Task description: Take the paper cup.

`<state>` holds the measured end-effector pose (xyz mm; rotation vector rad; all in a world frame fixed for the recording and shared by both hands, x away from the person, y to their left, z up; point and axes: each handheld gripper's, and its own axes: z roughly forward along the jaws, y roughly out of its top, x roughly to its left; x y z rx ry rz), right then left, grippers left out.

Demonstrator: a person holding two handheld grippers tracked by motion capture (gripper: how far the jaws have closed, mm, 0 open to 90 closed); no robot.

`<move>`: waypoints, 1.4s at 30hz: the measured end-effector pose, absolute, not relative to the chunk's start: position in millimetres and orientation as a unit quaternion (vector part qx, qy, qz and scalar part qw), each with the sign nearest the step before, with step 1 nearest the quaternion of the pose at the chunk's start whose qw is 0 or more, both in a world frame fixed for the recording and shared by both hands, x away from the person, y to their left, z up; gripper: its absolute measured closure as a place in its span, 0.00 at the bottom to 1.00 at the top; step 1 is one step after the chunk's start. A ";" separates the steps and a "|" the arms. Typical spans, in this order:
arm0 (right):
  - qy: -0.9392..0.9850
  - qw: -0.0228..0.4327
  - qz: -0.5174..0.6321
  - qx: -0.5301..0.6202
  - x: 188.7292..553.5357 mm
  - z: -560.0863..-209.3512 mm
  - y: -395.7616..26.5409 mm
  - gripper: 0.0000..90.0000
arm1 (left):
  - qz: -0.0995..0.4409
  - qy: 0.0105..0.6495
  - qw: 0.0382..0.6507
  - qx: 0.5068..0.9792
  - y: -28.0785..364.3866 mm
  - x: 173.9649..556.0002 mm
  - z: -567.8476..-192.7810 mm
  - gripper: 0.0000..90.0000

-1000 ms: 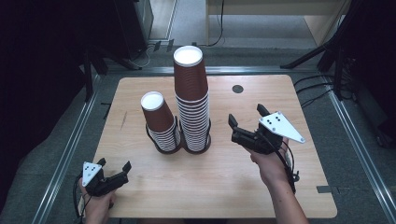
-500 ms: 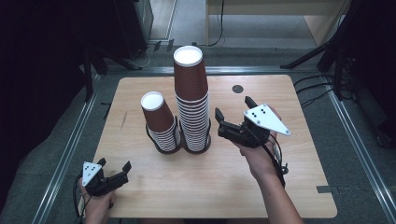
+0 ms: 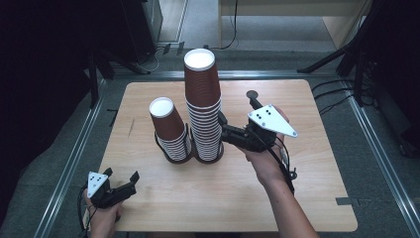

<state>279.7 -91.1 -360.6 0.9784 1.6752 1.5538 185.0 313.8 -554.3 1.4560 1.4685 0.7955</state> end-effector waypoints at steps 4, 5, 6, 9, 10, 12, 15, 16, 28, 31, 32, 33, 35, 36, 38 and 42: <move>0.639 0.317 0.595 0.371 282.8 -358.9 -83.9 0.06 | 0.321 0.593 0.446 0.589 313.8 185.0 -554.2 0.00; 0.639 0.318 0.596 0.369 283.5 -358.4 -82.6 0.06 | 0.321 0.593 0.446 0.589 313.8 185.0 -554.2 0.00; 0.639 0.316 0.596 0.369 283.8 -357.7 -81.0 0.06 | 0.321 0.593 0.446 0.589 313.8 185.0 -554.2 0.00; 0.639 0.315 0.599 0.366 284.5 -356.3 -77.8 0.06 | 0.321 0.593 0.446 0.589 313.7 185.2 -554.2 0.00; 0.639 0.313 0.601 0.364 285.1 -354.8 -74.7 0.05 | 0.321 0.593 0.446 0.589 313.7 185.1 -554.2 0.00; 0.640 0.313 0.601 0.362 285.4 -354.0 -73.4 0.05 | 0.321 0.593 0.445 0.590 313.6 185.0 -554.2 0.00; 0.640 0.309 0.604 0.361 286.5 -350.6 -68.2 0.03 | 0.321 0.593 0.446 0.589 313.4 185.0 -554.2 0.00; 0.639 0.308 0.606 0.361 287.1 -349.9 -67.1 0.03 | 0.321 0.593 0.446 0.589 313.3 185.1 -554.3 0.00; 0.637 0.304 0.613 0.355 292.5 -341.3 -49.2 0.00 | 0.322 0.592 0.444 0.590 313.2 185.0 -554.2 0.00; 0.639 0.302 0.612 0.354 294.6 -338.4 -44.1 0.00 | 0.322 0.592 0.444 0.590 313.2 185.0 -554.2 0.00; 0.639 0.302 0.613 0.353 295.3 -337.6 -42.6 0.00 | 0.322 0.592 0.444 0.590 313.2 185.1 -554.2 0.00; 0.640 0.300 0.613 0.354 296.1 -337.1 -41.1 0.00 | 0.322 0.592 0.444 0.590 313.2 185.0 -554.2 0.00; 0.642 0.299 0.610 0.356 298.5 -336.8 -38.4 0.00 | 0.321 0.592 0.445 0.590 313.4 185.0 -554.2 0.00; 0.643 0.297 0.609 0.356 300.0 -336.9 -37.2 0.00 | 0.321 0.592 0.445 0.590 313.5 185.0 -554.2 0.00; 0.646 0.297 0.605 0.360 302.3 -337.0 -35.0 0.01 | 0.320 0.592 0.446 0.590 313.6 185.0 -554.2 0.00; 0.647 0.293 0.604 0.362 305.4 -335.8 -31.5 0.01 | 0.320 0.592 0.446 0.590 313.7 185.1 -554.2 0.00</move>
